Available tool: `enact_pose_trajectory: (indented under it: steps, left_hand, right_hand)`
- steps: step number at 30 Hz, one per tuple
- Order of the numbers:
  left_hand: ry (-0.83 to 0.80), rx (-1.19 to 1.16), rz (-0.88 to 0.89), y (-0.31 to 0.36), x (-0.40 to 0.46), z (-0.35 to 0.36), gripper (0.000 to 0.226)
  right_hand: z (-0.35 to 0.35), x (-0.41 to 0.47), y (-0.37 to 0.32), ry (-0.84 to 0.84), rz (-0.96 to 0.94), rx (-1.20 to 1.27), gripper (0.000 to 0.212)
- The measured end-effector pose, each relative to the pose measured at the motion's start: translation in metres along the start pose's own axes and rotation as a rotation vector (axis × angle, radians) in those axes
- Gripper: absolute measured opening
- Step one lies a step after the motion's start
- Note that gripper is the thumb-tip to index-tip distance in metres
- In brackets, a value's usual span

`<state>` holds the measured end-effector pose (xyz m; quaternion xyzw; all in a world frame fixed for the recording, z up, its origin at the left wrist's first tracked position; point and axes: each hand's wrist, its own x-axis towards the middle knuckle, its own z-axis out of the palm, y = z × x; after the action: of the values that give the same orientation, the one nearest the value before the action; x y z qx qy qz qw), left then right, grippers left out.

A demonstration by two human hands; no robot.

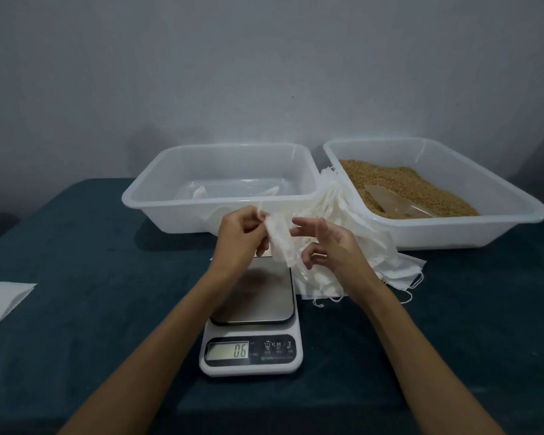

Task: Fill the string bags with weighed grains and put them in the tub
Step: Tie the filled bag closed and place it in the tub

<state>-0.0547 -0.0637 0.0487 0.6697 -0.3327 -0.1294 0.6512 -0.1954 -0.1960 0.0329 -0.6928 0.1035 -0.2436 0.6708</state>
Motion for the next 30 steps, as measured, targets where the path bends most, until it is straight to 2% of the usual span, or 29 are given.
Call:
enact_pose_trajectory:
  steps: [2,5,7,12,14,17,19,21,23,25,27,30]
  left_hand:
    - [0.016,0.023,-0.016,-0.009,-0.002,-0.002,0.023]
    - [0.026,0.005,0.009,-0.015,-0.004,-0.005,0.013]
    - [0.034,0.047,0.064,-0.016,-0.003,-0.008,0.016]
    - [0.057,0.16,0.124,-0.015,-0.004,-0.012,0.017]
    - [0.051,0.14,0.118,-0.015,-0.006,-0.011,0.017]
    - [0.073,0.089,0.082,-0.014,-0.005,-0.015,0.019]
    - [0.093,0.072,0.047,-0.014,-0.004,-0.019,0.02]
    - [0.098,0.091,0.046,-0.013,-0.005,-0.02,0.018]
    - [0.133,0.178,0.097,-0.012,-0.008,-0.019,0.011]
    - [0.197,0.284,0.201,-0.008,-0.012,-0.017,0.022]
    - [0.127,0.226,0.28,-0.005,-0.014,-0.017,0.021]
    - [-0.133,0.134,0.268,-0.003,-0.019,-0.011,0.011]
  right_hand:
    - [-0.001,0.001,0.0,-0.032,0.008,0.012,0.087]
    - [0.001,0.001,0.002,-0.061,0.014,-0.009,0.072]
    - [0.004,0.001,0.003,-0.066,0.014,-0.025,0.064]
    - [0.016,-0.004,0.008,-0.094,-0.056,-0.234,0.076]
    - [0.022,-0.004,0.012,-0.044,-0.12,-0.302,0.06]
    - [0.019,0.002,0.01,0.131,-0.119,-0.201,0.011]
    - [0.009,0.004,0.01,0.194,-0.07,-0.115,0.016]
    - [0.006,0.003,0.01,0.165,-0.009,-0.041,0.021]
    - [0.009,0.003,0.011,0.141,0.035,0.002,0.017]
    - [0.01,0.004,0.012,0.161,0.05,0.011,0.014]
    - [0.009,0.006,0.014,0.173,0.029,0.014,0.014]
    - [0.009,0.007,0.013,0.168,-0.008,0.024,0.015]
